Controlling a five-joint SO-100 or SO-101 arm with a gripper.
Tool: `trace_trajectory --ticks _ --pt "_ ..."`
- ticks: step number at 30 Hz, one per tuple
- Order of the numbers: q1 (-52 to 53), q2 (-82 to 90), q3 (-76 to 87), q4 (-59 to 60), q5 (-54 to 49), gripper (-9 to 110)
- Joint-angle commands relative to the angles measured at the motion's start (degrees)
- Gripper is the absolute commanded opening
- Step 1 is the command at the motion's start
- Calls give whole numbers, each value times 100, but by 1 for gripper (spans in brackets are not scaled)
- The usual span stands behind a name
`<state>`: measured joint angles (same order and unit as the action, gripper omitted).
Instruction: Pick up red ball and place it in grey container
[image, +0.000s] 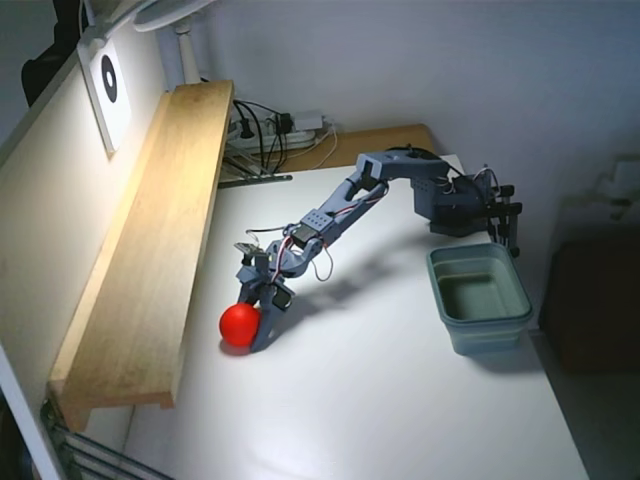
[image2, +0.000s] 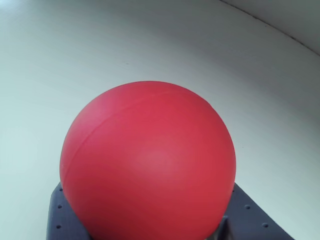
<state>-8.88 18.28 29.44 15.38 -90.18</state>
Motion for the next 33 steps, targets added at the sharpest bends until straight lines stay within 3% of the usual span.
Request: trace_trajectory --ticks 1,20,33 --pt "-43 169 -127 84 18 23" --pt "-43 172 -123 82 18 23" --pt "-43 2080 3556 -1688 18 23"
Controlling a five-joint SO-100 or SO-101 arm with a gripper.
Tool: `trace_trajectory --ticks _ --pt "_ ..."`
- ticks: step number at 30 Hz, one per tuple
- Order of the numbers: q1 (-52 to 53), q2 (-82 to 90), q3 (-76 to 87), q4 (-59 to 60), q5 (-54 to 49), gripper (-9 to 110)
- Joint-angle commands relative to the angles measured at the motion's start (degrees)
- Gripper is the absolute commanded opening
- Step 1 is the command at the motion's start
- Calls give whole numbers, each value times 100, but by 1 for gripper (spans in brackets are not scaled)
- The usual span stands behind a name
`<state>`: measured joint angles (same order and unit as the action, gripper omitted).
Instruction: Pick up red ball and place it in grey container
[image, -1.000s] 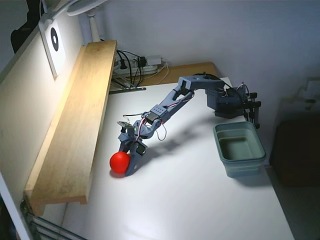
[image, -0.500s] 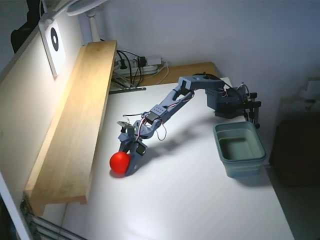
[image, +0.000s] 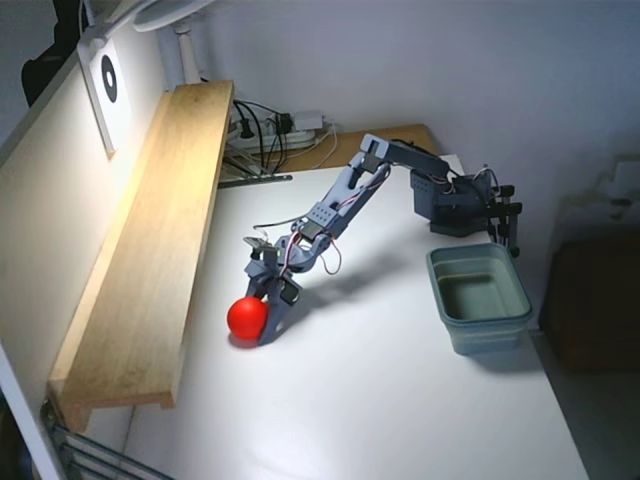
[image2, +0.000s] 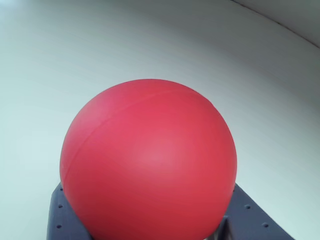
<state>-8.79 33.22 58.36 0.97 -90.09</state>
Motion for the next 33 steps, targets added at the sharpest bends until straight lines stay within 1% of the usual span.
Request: trace_trajectory --ticks 1,14,25,28,33 --pt "-52 673 828 -323 9 23" --pt "-52 2137 3496 -1527 9 23" --pt "-52 3695 6073 -2546 9 23" --pt "-52 3895 6372 -2645 9 23" --pt "-52 3937 6379 -2610 9 23"
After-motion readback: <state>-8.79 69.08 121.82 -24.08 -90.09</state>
